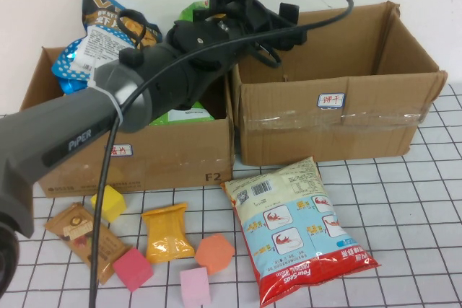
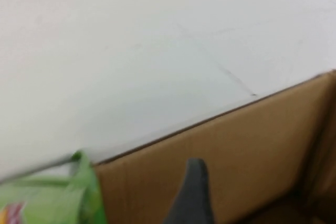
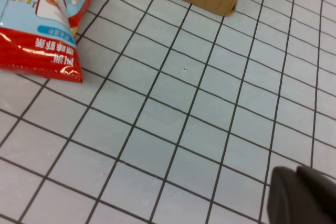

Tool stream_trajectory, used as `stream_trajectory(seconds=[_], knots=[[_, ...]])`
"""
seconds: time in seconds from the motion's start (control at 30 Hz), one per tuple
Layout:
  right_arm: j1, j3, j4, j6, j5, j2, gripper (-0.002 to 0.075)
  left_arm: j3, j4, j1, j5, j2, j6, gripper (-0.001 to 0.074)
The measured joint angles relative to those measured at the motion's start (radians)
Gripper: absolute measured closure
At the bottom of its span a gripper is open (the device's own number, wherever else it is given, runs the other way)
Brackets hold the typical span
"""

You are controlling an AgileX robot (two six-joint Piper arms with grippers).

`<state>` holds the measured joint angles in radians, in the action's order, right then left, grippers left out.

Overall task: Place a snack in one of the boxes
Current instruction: Place the biscuit in the biscuit box, then pick up the biscuit

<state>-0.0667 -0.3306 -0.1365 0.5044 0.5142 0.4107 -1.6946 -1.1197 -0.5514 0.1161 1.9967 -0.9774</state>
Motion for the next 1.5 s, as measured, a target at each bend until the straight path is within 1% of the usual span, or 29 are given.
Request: stream_trajectory(seconds=[0.07,0.17,0.3,0.37,0.43,0.47,0.53,0.63,0.7,0.73,0.83,0.87,0.93,1.1,1.2,1.3,1.4,1.5], knots=[[0.000,0.000,0.000,0.000,-0.004,0.000,0.0727,0.000,0.000,0.000,-0.030,-0.020,-0.032,0.0193],[0.000,0.000,0.000,0.000,-0.004,0.000,0.0727,0.000,0.000,0.000,-0.091,-0.103,-0.064,0.0328],[0.000,0.000,-0.005,0.000,-0.004,0.000,0.0727,-0.002,0.014,0.005,-0.186,-0.283,-0.139,0.0605],[0.000,0.000,-0.020,0.005,-0.004,0.000,0.0727,-0.003,0.037,0.019,-0.253,-0.351,-0.159,0.0675],[0.000,0.000,-0.050,0.040,-0.002,0.000,0.0727,-0.007,0.086,0.056,-0.340,-0.420,-0.136,0.0710],[-0.003,0.000,-0.072,0.068,0.000,0.000,0.0727,-0.007,0.116,0.077,-0.383,-0.447,-0.106,0.0717],[-0.011,0.000,-0.123,0.137,0.003,0.000,0.0727,-0.011,0.229,0.134,-0.515,-0.484,0.020,0.0727],[-0.021,0.000,-0.198,0.224,0.005,0.000,0.0727,-0.011,0.474,0.216,-0.738,-0.505,0.285,0.0733],[-0.028,0.000,-0.228,0.261,0.006,0.000,0.0727,-0.011,0.645,0.247,-0.909,-0.507,0.447,0.0734],[-0.028,0.000,-0.233,0.269,0.007,0.000,0.0727,-0.011,0.740,0.254,-0.996,-0.507,0.528,0.0734],[-0.028,0.000,-0.245,0.283,0.007,0.000,0.0727,-0.009,0.939,0.257,-1.222,-0.503,0.687,0.0735],[-0.028,0.000,-0.245,0.285,0.007,0.000,0.0727,-0.001,0.977,0.257,-1.280,-0.503,0.720,0.0735],[-0.028,0.000,-0.245,0.287,0.007,0.000,0.0727,0.027,1.020,0.258,-1.336,-0.503,0.751,0.0735],[-0.028,0.000,-0.245,0.289,0.007,0.000,0.0727,0.168,1.050,0.258,-1.358,-0.535,0.798,0.0735],[-0.028,0.000,-0.245,0.291,0.007,0.000,0.0727,0.332,1.054,0.258,-1.323,-0.588,0.836,0.0735],[-0.028,0.000,-0.245,0.291,0.007,0.000,0.0727,0.515,1.059,0.258,-1.233,-0.658,0.886,0.0736],[-0.028,0.000,-0.245,0.292,0.007,0.000,0.0727,0.699,1.059,0.258,-1.097,-0.731,0.959,0.0736],[-0.028,0.000,-0.245,0.292,0.007,0.000,0.0727,0.856,1.061,0.258,-0.951,-0.797,1.077,0.0736]])
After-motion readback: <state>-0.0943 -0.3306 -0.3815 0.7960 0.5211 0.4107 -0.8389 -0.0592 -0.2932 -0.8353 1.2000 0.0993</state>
